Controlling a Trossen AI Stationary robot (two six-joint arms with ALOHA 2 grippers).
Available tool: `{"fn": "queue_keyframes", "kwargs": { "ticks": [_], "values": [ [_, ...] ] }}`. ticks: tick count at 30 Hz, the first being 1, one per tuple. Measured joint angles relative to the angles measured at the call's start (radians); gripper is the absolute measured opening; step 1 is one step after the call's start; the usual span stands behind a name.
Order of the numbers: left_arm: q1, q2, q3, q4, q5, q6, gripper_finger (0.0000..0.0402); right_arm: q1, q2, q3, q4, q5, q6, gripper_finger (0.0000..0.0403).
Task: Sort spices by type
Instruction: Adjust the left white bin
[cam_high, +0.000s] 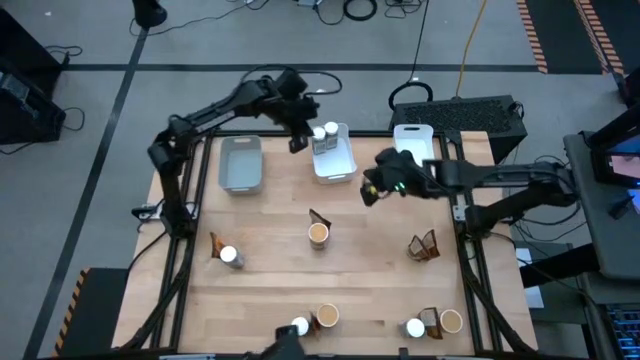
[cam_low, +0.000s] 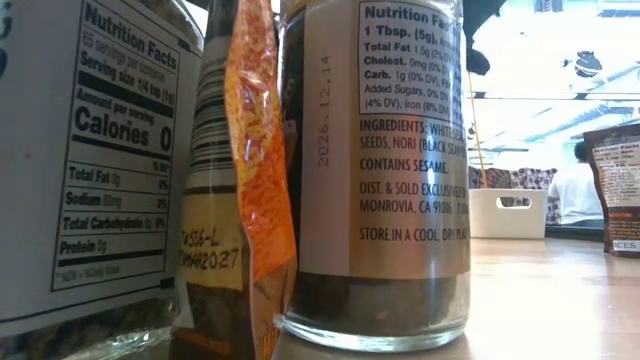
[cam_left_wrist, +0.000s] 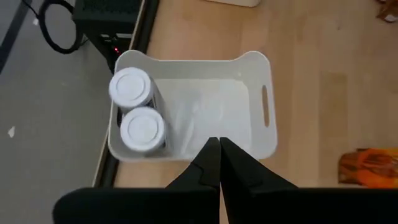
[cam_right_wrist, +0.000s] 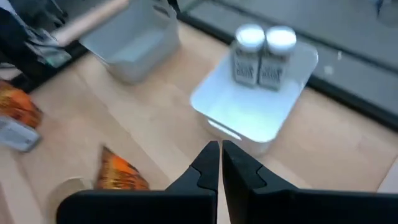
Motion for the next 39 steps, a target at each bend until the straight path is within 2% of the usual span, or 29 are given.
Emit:
{"fn": "queue_keyframes", "kwargs": {
  "ticks": [3,6,11,16,29,39],
  "values": [
    [0.010,-0.091,-0.086,0.008,0.019,-0.021,0.0003,-0.121,0.062,0.000,0.000,-0.148,-0.024,0.0000],
    [0.016,-0.212,-0.218,0.082,0.031,-0.057,0.0003,-0.206,0.134,0.000,0.000,-0.246,-0.063,0.0000],
    [0.018,-0.391,-0.455,0.223,0.025,-0.137,0.0003,-0.310,0.239,0.000,0.009,-0.315,-0.085,0.0000],
    [0.013,-0.513,-0.578,0.259,0.023,-0.187,0.0003,-0.348,0.323,0.000,0.016,-0.343,-0.103,0.0000],
    [0.013,-0.643,-0.628,0.245,0.022,-0.236,0.0003,-0.362,0.478,-0.001,0.135,-0.327,-0.099,0.0000],
    [0.013,-0.656,-0.628,0.245,0.020,-0.229,0.0003,-0.340,0.473,0.011,0.221,-0.336,-0.092,0.0000]
  ]
}}
